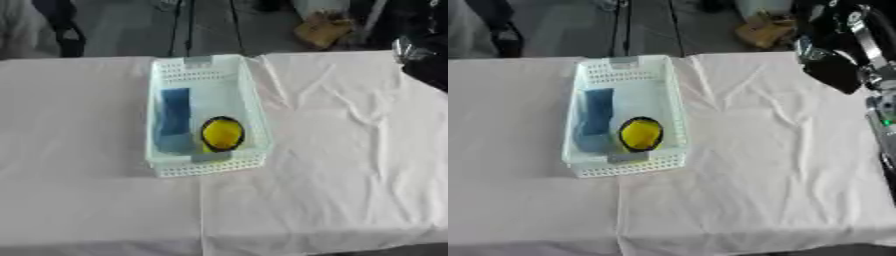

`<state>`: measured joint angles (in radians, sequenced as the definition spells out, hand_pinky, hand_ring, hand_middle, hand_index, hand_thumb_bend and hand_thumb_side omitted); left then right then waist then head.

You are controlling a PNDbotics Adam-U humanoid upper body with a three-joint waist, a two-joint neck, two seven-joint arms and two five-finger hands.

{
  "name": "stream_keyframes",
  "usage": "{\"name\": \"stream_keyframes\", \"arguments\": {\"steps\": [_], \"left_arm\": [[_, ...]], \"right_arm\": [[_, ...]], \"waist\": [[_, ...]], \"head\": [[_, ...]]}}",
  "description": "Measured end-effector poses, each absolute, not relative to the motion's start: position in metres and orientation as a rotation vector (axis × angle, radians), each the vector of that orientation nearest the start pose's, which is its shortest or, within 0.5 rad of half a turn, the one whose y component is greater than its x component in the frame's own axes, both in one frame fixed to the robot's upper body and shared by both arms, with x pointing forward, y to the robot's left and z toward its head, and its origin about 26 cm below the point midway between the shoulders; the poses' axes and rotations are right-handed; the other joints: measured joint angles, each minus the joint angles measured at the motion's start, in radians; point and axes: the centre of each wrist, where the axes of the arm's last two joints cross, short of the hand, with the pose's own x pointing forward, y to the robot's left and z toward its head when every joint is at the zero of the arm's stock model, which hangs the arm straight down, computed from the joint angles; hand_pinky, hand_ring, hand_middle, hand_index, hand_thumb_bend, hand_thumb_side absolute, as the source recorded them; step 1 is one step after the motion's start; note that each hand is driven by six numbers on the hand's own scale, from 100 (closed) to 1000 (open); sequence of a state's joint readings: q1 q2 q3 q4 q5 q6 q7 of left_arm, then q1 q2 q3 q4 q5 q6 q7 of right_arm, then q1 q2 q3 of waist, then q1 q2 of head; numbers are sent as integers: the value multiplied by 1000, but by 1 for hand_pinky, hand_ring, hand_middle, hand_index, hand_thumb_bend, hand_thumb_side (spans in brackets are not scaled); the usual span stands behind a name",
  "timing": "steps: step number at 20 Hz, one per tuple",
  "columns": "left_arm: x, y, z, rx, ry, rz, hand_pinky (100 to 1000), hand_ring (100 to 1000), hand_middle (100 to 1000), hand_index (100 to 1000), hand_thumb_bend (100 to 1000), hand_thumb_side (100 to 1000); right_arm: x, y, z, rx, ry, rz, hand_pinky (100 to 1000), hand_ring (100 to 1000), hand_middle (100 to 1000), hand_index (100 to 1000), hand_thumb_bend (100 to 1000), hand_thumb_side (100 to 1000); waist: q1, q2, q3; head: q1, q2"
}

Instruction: Pick up objects on the table and place them in the box.

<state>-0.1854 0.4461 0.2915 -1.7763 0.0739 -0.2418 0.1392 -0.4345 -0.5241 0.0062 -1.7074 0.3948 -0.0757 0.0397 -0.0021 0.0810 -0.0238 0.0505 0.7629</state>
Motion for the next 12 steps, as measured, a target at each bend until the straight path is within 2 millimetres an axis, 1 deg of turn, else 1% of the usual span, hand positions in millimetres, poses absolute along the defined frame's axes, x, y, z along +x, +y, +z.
{"name": "stream_keyframes", "arguments": {"steps": [3,6,12], "left_arm": [[297,382,161,569,-2257,-50,592,705,671,807,325,843],[296,379,162,571,-2263,-61,589,696,661,808,322,839],[294,375,163,562,-2277,-77,585,687,655,802,318,834]], "right_arm": [[351,-307,202,-757,-2076,805,601,674,817,882,100,471],[351,-308,202,-763,-2080,793,595,667,814,881,100,473],[351,-307,201,-767,-2090,767,592,664,814,880,100,472]], "waist": [[0,2,5],[-1,8,7],[-2,12,9]], "head": [[12,0],[10,0],[4,0]]}}
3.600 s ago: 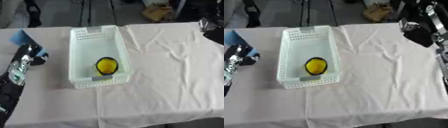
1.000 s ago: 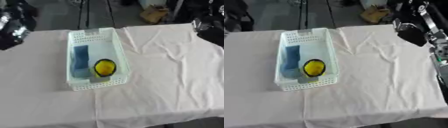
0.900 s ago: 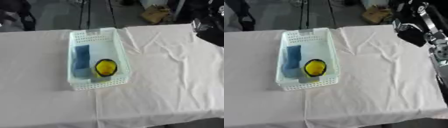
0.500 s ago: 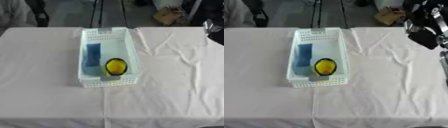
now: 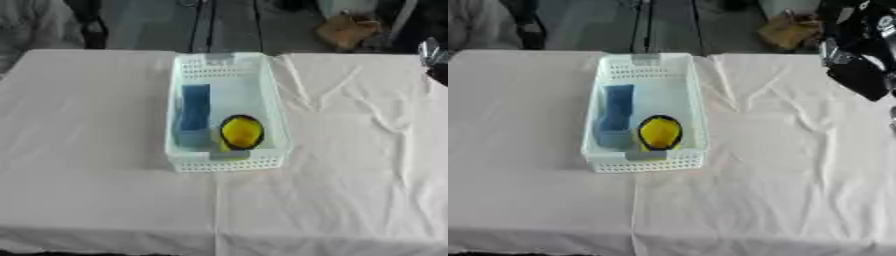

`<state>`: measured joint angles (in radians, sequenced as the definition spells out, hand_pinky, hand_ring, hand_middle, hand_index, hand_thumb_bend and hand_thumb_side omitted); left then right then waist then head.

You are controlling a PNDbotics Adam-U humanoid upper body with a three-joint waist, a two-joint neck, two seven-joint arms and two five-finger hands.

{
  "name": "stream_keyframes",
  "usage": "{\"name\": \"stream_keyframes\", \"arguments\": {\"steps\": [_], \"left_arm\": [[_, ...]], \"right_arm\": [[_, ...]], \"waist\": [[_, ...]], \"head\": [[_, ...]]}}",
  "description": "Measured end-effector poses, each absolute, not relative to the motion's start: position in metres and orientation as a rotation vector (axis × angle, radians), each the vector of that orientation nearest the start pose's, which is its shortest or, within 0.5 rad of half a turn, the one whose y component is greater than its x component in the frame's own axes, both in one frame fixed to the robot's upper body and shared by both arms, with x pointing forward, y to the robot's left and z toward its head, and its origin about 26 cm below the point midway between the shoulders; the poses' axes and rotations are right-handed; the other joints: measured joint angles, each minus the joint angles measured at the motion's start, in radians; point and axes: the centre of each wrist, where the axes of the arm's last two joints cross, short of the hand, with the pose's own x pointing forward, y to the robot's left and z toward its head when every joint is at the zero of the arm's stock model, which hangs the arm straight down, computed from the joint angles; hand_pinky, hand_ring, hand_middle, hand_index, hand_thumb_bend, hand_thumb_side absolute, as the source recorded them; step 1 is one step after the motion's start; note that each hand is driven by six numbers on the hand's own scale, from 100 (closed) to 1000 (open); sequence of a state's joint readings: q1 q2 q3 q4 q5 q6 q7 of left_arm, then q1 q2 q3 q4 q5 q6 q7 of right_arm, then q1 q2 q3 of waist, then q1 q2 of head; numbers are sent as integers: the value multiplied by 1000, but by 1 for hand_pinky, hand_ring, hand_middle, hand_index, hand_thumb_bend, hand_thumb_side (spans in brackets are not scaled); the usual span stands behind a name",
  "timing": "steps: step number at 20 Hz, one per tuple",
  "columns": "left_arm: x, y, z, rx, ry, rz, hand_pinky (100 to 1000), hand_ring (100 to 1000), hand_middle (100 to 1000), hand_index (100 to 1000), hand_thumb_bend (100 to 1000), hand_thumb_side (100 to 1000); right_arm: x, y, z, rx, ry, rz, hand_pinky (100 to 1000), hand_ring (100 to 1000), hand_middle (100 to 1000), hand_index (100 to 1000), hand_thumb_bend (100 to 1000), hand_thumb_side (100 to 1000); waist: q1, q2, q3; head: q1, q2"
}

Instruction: Pick up objects on the table and place them in the box.

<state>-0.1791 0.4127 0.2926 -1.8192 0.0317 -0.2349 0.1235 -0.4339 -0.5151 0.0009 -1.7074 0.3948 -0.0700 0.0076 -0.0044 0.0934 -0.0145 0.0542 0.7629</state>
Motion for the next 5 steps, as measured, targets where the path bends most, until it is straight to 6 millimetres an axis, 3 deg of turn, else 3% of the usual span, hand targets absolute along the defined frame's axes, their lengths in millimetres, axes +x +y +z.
{"name": "stream_keyframes", "arguments": {"steps": [5], "left_arm": [[294,373,164,557,-2284,-78,584,685,651,796,314,827]], "right_arm": [[351,-306,201,-770,-2092,759,590,663,813,881,100,474]], "waist": [[3,1,-1]], "head": [[-6,0]]}}
